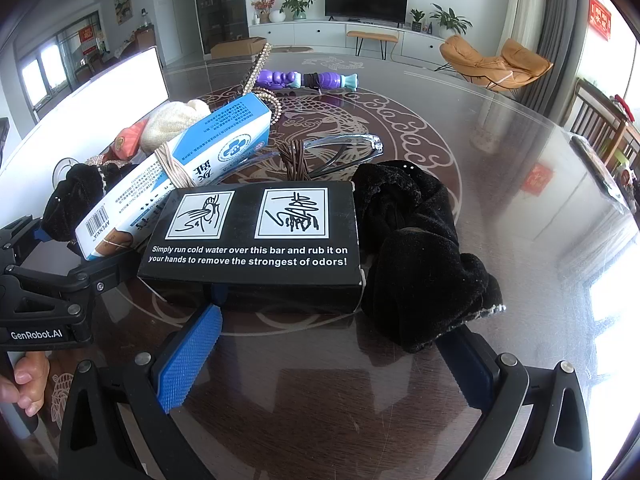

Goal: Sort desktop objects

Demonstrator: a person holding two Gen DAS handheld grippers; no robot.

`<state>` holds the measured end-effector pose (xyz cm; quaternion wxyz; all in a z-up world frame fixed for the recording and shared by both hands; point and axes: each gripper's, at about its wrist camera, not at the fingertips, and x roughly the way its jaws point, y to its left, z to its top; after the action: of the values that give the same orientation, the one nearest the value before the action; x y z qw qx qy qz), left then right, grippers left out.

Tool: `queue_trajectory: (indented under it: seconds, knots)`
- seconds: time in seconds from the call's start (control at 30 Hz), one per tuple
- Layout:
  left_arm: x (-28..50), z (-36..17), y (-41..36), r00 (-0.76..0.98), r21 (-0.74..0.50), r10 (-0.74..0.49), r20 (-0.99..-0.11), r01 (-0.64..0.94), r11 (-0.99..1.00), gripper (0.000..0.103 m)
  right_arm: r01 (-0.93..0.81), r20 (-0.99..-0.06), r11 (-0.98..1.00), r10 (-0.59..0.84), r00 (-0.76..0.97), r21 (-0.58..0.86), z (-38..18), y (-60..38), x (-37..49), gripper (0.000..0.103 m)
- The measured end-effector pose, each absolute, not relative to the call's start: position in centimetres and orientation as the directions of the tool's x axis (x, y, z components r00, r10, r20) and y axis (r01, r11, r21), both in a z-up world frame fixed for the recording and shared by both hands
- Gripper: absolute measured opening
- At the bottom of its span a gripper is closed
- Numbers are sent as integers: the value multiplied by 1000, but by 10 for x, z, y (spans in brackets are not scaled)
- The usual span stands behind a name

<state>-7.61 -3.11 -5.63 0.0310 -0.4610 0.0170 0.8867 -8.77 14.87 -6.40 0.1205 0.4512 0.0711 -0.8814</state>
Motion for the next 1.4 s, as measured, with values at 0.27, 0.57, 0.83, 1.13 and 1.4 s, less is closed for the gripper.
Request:
queue_trajectory:
  seconds: [0.27, 0.57, 0.83, 1.13, 1.4]
  knots:
    - [-77, -56, -31, -573, -1, 42, -818, -72, -997, 103, 277, -812, -961, -148, -564, -17, -64, 149, -88, 103]
    - [-78, -57, -31, -573, -1, 44, -818, -74, -997, 103, 277, -812, -961, -148, -564, -17, -64, 149, -88, 103]
    - [-79, -57, -31, -573, -4, 48, -818, -78, -997, 103, 277, -813, -961, -148, -564, -17, -64, 149, -87, 103]
    - [-79, -57, -31, -573, -3, 47, -818, -78, -997, 103, 277, -812, -961, -148, -564, -17, -64, 149, -87, 103]
    - [-79, -58, -32, -574, -4, 48, -818, -78, -997, 103, 277, -812, -961, -148, -564, -17, -64, 149, -88, 103]
